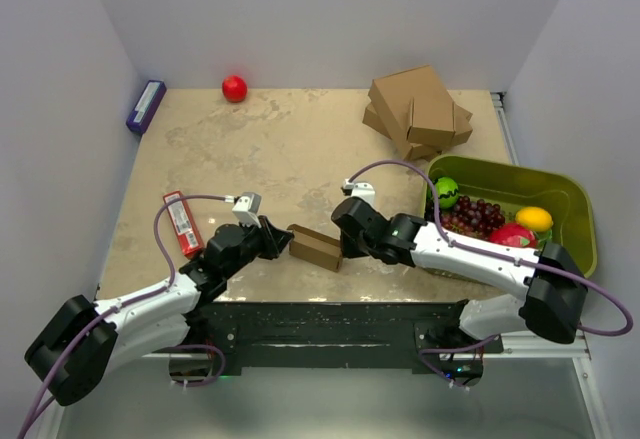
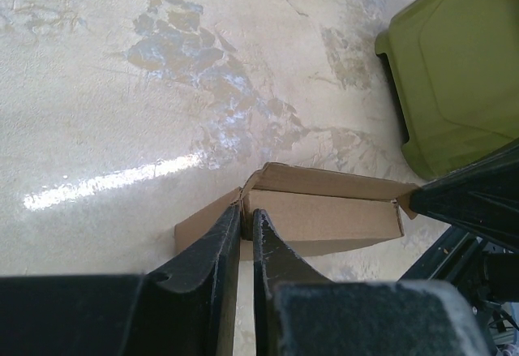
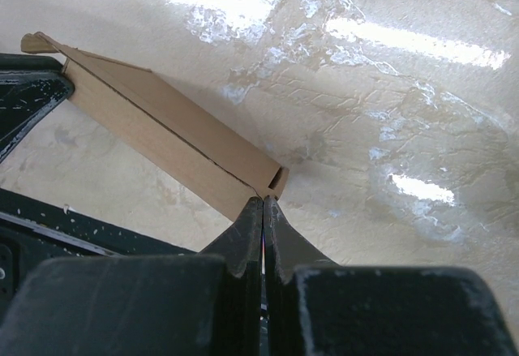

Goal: Fold the paper box

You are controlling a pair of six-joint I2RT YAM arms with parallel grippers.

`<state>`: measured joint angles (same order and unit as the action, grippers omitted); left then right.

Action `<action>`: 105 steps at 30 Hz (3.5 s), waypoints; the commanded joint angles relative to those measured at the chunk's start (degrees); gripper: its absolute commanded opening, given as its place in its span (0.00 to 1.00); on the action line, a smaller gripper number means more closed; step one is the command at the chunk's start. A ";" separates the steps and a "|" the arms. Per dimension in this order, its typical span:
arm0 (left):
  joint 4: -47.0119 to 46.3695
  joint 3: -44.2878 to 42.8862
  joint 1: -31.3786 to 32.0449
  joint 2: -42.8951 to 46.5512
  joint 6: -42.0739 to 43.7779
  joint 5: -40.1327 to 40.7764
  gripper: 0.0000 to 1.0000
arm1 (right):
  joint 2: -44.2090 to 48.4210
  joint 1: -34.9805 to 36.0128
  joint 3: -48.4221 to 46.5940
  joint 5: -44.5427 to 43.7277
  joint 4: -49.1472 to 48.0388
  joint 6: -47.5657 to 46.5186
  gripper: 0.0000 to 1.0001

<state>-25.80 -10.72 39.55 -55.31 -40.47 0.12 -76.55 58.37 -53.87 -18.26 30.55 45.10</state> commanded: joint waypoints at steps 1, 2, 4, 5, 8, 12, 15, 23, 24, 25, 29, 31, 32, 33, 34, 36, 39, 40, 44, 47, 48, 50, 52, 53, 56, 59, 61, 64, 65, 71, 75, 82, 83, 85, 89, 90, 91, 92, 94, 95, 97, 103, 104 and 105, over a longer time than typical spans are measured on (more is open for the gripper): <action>1.28 -0.88 2.02 0.20 -1.37 -3.64 0.14 | 0.09 2.01 0.87 -1.42 -6.90 4.20 0.00; 1.37 -0.88 2.11 0.20 -1.45 -3.64 0.14 | 0.09 2.19 0.96 -2.04 -7.16 4.55 0.00; 1.37 -0.79 2.20 0.29 -1.46 -3.55 0.14 | 0.00 2.80 1.22 -2.39 -7.78 5.26 0.00; 1.37 -0.79 2.37 0.38 -1.54 -3.55 0.14 | -0.09 2.89 1.31 -2.48 -7.96 5.61 0.00; 1.46 -0.70 2.55 0.64 -1.54 -3.37 0.14 | -0.26 3.33 1.48 -2.74 -8.39 6.58 0.00; 1.63 -0.53 2.64 1.25 -1.63 -3.11 0.14 | -0.09 3.59 1.75 -3.79 -8.84 8.24 0.00; 1.72 -0.35 2.73 1.61 -1.63 -2.93 0.14 | 0.09 3.77 2.27 -4.15 -9.27 9.12 0.00; 2.42 -0.18 2.73 2.31 -1.54 -3.11 0.14 | -0.44 4.91 3.24 -5.64 -10.51 10.62 0.00; 2.42 -0.09 2.73 2.48 -1.54 -2.93 0.14 | -0.53 5.26 3.50 -5.73 -10.42 10.71 0.00; 2.42 -0.09 2.73 2.57 -1.54 -2.93 0.14 | -0.70 5.44 3.59 -5.82 -10.42 10.97 0.00; 2.77 0.00 2.81 2.93 -1.63 -2.67 0.14 | -0.35 6.58 3.94 -6.87 -9.19 11.32 0.00; 2.77 0.17 2.90 3.19 -1.63 -2.58 0.14 | -0.09 7.19 4.56 -7.58 -8.49 11.76 0.00; 2.77 0.26 2.81 3.45 -1.72 -2.41 0.14 | 0.17 7.28 4.73 -7.67 -8.48 11.94 0.00; 2.86 0.35 2.81 3.45 -1.72 -2.32 0.13 | 0.35 7.72 5.34 -7.75 -8.57 12.11 0.00; 2.95 0.44 2.73 3.45 -1.72 -2.32 0.14 | 0.44 7.90 5.61 -7.75 -8.66 12.29 0.00; 3.13 0.44 2.73 3.54 -1.72 -2.05 0.14 | 0.27 8.69 6.05 -8.28 -7.96 12.73 0.00; 3.30 0.61 2.73 3.63 -1.81 -1.79 0.13 | 0.09 10.18 6.05 -9.60 -6.03 13.34 0.00; 3.39 0.70 2.81 3.63 -1.89 -1.79 0.14 | 0.00 10.45 6.05 -10.12 -5.50 13.52 0.00; 3.74 0.70 2.81 3.72 -2.07 -1.35 0.14 | -0.52 12.03 6.40 -11.35 -3.65 14.05 0.00; 4.36 0.70 2.81 3.80 -2.16 -1.09 0.14 | -0.97 13.43 6.23 -12.49 -1.63 14.75 0.00; 4.53 0.70 2.81 3.98 -2.16 -1.00 0.14 | -1.14 13.61 6.14 -12.76 -0.76 15.19 0.00; 5.06 0.70 2.81 3.98 -2.25 -0.65 0.13 | -1.23 14.31 6.14 -13.38 -0.05 15.54 0.00; 5.23 0.70 2.81 3.98 -2.42 -0.47 0.14 | -1.58 14.75 6.14 -13.64 0.22 15.89 0.00; 5.24 0.61 2.81 3.89 -2.42 -0.47 0.14 | -1.75 15.37 6.05 -13.82 0.39 15.98 0.00; 5.06 0.53 2.81 3.72 -2.51 -0.65 0.13 | -2.98 15.98 5.62 -14.61 1.01 16.51 0.00; 4.88 0.53 2.81 3.63 -2.60 -0.65 0.14 | -4.30 16.07 5.44 -14.70 1.88 16.95 0.00; 4.80 0.44 2.81 3.72 -2.42 -0.56 0.14 | -4.66 16.08 5.18 -14.70 2.59 17.21 0.00; 5.23 -0.09 2.81 3.89 -1.64 -0.47 0.13 | -4.40 16.08 4.21 -14.87 3.82 16.86 0.00; 5.41 -0.44 2.73 3.98 -1.46 -0.38 0.14 | -4.13 16.07 3.08 -15.05 4.26 16.69 0.00; 5.24 -0.79 2.73 4.07 0.12 -0.56 0.14 | -1.58 16.07 -1.67 -14.08 8.04 15.19 0.25; 5.24 -1.23 2.81 3.72 1.09 -1.00 0.14 | -0.27 16.07 -4.66 -14.34 10.58 14.05 0.48; 5.59 -1.67 2.81 3.19 1.62 -1.00 0.13 | 3.95 14.24 -6.34 -15.58 10.76 14.84 0.64; 5.59 -1.67 2.81 3.19 1.45 -1.00 0.13 | 4.83 13.36 -5.64 -15.40 10.33 14.84 0.65; 5.68 -1.85 2.73 3.28 1.62 -1.09 0.13 | 5.62 10.56 -4.50 -14.17 8.31 14.32 0.66; 6.03 -2.02 2.81 3.28 1.71 -1.17 0.13 | 6.86 7.47 -1.07 -13.47 2.61 13.26 0.65; 6.03 -2.11 2.73 3.28 1.71 -1.09 0.13 | 6.77 7.03 -0.80 -13.29 1.89 13.26 0.65; 6.03 -2.11 2.81 3.36 1.71 -1.09 0.13 | 6.68 6.67 -0.54 -13.29 1.19 13.00 0.65; 6.11 -2.20 2.73 3.19 1.71 -1.17 0.13 | 6.51 6.50 -0.19 -13.29 0.49 12.91 0.64; 6.29 -2.37 2.81 3.19 1.71 -1.09 0.13 | 5.37 6.58 -0.19 -13.03 0.30 12.91 0.63; 6.38 -2.37 2.81 3.10 1.71 -1.09 0.13 | 5.01 6.50 -0.10 -12.51 0.04 12.91 0.62; 6.47 -2.46 2.81 3.01 1.62 -1.00 0.13 | 4.22 6.49 0.43 -11.98 -0.40 13.26 0.61; 7.08 -2.73 2.81 2.75 1.62 -0.82 0.13 | 3.78 6.50 2.10 -11.01 -1.54 13.78 0.56; 7.17 -2.73 2.81 2.75 1.62 -0.74 0.13 | 3.78 6.49 2.27 -10.92 -1.63 13.87 0.55; 7.17 -2.73 2.81 2.75 1.62 -0.74 0.13 | 3.78 6.49 2.36 -11.01 -1.72 13.87 0.54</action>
<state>-19.77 -11.66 42.04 -52.23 -40.69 -0.64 -72.82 64.90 -52.12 -28.91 31.14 58.46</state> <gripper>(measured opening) 0.134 0.556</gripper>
